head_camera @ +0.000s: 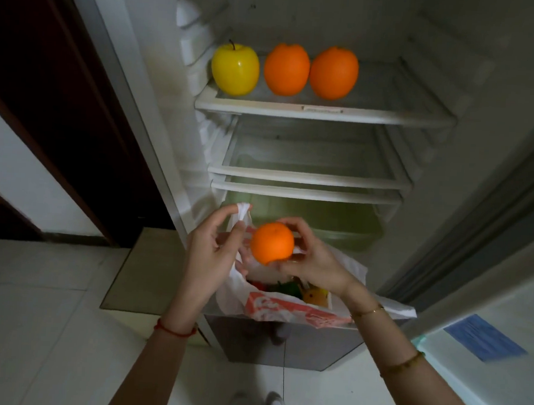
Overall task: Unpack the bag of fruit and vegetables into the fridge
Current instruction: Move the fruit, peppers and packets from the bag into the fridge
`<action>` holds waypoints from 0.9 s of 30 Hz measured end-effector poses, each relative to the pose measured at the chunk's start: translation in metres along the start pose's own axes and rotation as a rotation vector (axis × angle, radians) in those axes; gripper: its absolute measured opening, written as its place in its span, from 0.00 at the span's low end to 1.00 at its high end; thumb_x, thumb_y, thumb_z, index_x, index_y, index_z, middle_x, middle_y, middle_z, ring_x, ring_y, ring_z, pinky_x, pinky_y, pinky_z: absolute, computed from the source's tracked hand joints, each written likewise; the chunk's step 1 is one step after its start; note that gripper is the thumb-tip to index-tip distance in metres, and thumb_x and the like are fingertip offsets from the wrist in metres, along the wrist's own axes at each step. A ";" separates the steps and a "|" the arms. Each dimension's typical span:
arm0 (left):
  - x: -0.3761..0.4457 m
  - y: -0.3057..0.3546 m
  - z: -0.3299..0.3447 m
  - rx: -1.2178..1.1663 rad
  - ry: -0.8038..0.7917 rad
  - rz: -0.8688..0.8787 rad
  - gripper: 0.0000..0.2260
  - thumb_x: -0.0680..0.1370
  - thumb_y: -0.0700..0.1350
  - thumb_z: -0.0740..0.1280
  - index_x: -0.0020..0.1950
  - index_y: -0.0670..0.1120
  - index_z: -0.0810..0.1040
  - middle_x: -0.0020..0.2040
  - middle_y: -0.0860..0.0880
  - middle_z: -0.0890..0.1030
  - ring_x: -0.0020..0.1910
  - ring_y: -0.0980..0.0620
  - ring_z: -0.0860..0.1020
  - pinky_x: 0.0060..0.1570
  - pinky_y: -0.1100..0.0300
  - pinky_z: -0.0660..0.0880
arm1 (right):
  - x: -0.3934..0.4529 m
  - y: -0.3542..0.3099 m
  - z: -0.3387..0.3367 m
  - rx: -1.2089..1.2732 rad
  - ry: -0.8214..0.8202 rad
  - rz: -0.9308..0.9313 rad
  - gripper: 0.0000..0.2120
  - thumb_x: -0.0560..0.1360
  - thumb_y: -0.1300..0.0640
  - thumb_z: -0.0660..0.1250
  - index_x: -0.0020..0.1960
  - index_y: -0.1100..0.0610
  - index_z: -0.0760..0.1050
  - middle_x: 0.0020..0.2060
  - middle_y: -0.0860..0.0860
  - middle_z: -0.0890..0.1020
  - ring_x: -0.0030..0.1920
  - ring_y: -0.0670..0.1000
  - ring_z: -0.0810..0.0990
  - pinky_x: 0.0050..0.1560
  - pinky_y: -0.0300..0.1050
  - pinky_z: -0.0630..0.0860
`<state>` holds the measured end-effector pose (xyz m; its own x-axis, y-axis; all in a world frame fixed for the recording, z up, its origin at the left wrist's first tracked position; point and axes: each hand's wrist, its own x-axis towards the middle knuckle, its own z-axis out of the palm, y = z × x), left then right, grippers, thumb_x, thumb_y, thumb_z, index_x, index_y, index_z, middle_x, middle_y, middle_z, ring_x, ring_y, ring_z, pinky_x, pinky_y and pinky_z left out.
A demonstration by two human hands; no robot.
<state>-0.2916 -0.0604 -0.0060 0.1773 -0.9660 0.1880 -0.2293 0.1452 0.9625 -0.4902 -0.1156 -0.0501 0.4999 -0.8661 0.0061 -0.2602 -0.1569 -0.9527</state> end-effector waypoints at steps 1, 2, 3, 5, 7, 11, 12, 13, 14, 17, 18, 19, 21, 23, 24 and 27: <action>0.003 0.001 0.002 -0.009 -0.001 -0.003 0.13 0.81 0.39 0.64 0.65 0.48 0.76 0.36 0.48 0.82 0.29 0.48 0.82 0.27 0.52 0.80 | -0.002 -0.006 -0.004 0.042 0.030 -0.022 0.35 0.68 0.61 0.78 0.68 0.47 0.64 0.65 0.44 0.69 0.63 0.47 0.73 0.57 0.46 0.79; 0.005 0.003 0.004 -0.020 -0.004 -0.008 0.13 0.81 0.39 0.64 0.65 0.47 0.76 0.33 0.48 0.82 0.28 0.50 0.81 0.26 0.55 0.79 | -0.003 -0.012 -0.007 0.082 0.066 -0.045 0.35 0.68 0.63 0.77 0.68 0.49 0.64 0.65 0.45 0.69 0.63 0.47 0.74 0.57 0.46 0.79; 0.007 0.005 0.006 -0.024 -0.003 -0.013 0.13 0.81 0.39 0.64 0.65 0.46 0.76 0.32 0.49 0.81 0.27 0.51 0.81 0.25 0.57 0.78 | -0.005 -0.019 -0.010 0.114 0.111 -0.065 0.34 0.68 0.65 0.77 0.68 0.50 0.65 0.66 0.45 0.69 0.63 0.46 0.74 0.57 0.45 0.79; 0.012 0.009 0.010 -0.005 0.011 -0.012 0.12 0.81 0.38 0.64 0.64 0.45 0.76 0.30 0.50 0.81 0.26 0.54 0.80 0.25 0.63 0.76 | -0.006 -0.030 -0.017 0.151 0.200 -0.099 0.35 0.68 0.65 0.76 0.69 0.51 0.64 0.66 0.47 0.69 0.62 0.46 0.75 0.57 0.42 0.78; 0.019 0.009 0.014 0.024 0.015 0.002 0.12 0.81 0.39 0.64 0.63 0.46 0.77 0.32 0.53 0.82 0.27 0.58 0.80 0.27 0.67 0.76 | -0.006 -0.042 -0.025 0.157 0.283 -0.137 0.34 0.69 0.62 0.76 0.69 0.49 0.64 0.67 0.47 0.69 0.62 0.48 0.76 0.57 0.42 0.78; 0.031 0.009 0.021 0.052 -0.008 0.037 0.11 0.81 0.38 0.63 0.60 0.51 0.76 0.36 0.64 0.82 0.32 0.60 0.81 0.34 0.67 0.77 | 0.000 -0.072 -0.051 0.136 0.484 -0.245 0.34 0.69 0.53 0.75 0.70 0.47 0.63 0.67 0.46 0.68 0.62 0.47 0.75 0.56 0.41 0.78; 0.034 0.009 0.023 0.051 -0.011 0.040 0.11 0.81 0.38 0.63 0.59 0.51 0.76 0.35 0.65 0.82 0.32 0.60 0.81 0.34 0.67 0.77 | 0.004 -0.080 -0.059 0.120 0.549 -0.267 0.35 0.67 0.50 0.75 0.70 0.48 0.63 0.66 0.45 0.69 0.62 0.45 0.75 0.56 0.40 0.78; 0.036 0.009 0.025 0.050 -0.010 0.039 0.11 0.81 0.38 0.63 0.59 0.52 0.76 0.35 0.65 0.82 0.32 0.60 0.80 0.35 0.66 0.78 | 0.009 -0.087 -0.068 0.112 0.612 -0.285 0.36 0.66 0.47 0.74 0.69 0.49 0.63 0.65 0.44 0.69 0.61 0.45 0.75 0.56 0.39 0.78; 0.038 0.010 0.026 0.044 -0.013 0.038 0.11 0.81 0.38 0.63 0.59 0.52 0.76 0.35 0.64 0.82 0.31 0.61 0.80 0.36 0.64 0.78 | 0.013 -0.095 -0.078 0.106 0.668 -0.308 0.36 0.65 0.46 0.74 0.68 0.50 0.63 0.63 0.43 0.70 0.61 0.44 0.75 0.56 0.39 0.78; 0.044 0.010 0.030 0.046 -0.018 0.044 0.11 0.81 0.38 0.63 0.60 0.50 0.77 0.34 0.67 0.81 0.31 0.66 0.80 0.35 0.70 0.77 | 0.032 -0.115 -0.108 0.066 0.780 -0.388 0.32 0.67 0.50 0.74 0.67 0.54 0.64 0.60 0.45 0.71 0.58 0.43 0.76 0.53 0.39 0.78; 0.046 0.011 0.032 0.047 -0.022 0.045 0.12 0.81 0.37 0.63 0.61 0.48 0.76 0.32 0.70 0.80 0.33 0.70 0.79 0.34 0.75 0.74 | 0.040 -0.120 -0.119 0.046 0.806 -0.397 0.31 0.68 0.52 0.73 0.67 0.55 0.65 0.59 0.45 0.72 0.56 0.42 0.77 0.53 0.40 0.78; 0.047 0.010 0.034 0.042 -0.030 0.039 0.12 0.81 0.36 0.63 0.62 0.46 0.76 0.31 0.72 0.79 0.33 0.73 0.78 0.34 0.78 0.72 | 0.048 -0.124 -0.128 0.016 0.829 -0.398 0.31 0.67 0.52 0.73 0.67 0.55 0.66 0.59 0.45 0.72 0.56 0.43 0.77 0.54 0.41 0.78; 0.048 0.011 0.037 0.027 -0.046 0.023 0.13 0.80 0.35 0.62 0.64 0.42 0.74 0.30 0.74 0.78 0.33 0.76 0.77 0.34 0.80 0.70 | 0.062 -0.131 -0.144 -0.061 0.873 -0.361 0.36 0.65 0.48 0.74 0.69 0.53 0.65 0.61 0.47 0.73 0.58 0.48 0.77 0.58 0.47 0.78; 0.053 0.010 0.038 0.022 -0.043 0.013 0.13 0.81 0.35 0.62 0.65 0.40 0.74 0.30 0.73 0.78 0.33 0.74 0.78 0.34 0.79 0.71 | 0.075 -0.134 -0.157 -0.127 0.914 -0.311 0.39 0.64 0.47 0.75 0.70 0.53 0.63 0.61 0.48 0.73 0.60 0.50 0.77 0.61 0.51 0.76; 0.055 0.010 0.038 0.029 -0.045 0.019 0.13 0.81 0.36 0.62 0.65 0.41 0.75 0.31 0.72 0.79 0.32 0.73 0.78 0.34 0.78 0.71 | 0.080 -0.136 -0.163 -0.165 0.927 -0.291 0.39 0.65 0.49 0.76 0.70 0.54 0.63 0.60 0.48 0.74 0.59 0.49 0.77 0.61 0.52 0.76; 0.059 0.012 0.035 0.048 -0.042 0.024 0.13 0.81 0.36 0.62 0.64 0.44 0.75 0.31 0.73 0.78 0.33 0.74 0.78 0.35 0.79 0.71 | 0.094 -0.139 -0.177 -0.293 0.922 -0.206 0.38 0.63 0.47 0.75 0.69 0.56 0.65 0.59 0.51 0.75 0.60 0.52 0.76 0.59 0.47 0.73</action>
<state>-0.3175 -0.1228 0.0099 0.1308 -0.9707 0.2014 -0.2792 0.1588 0.9470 -0.5535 -0.2591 0.1362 -0.2484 -0.8199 0.5159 -0.4971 -0.3492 -0.7943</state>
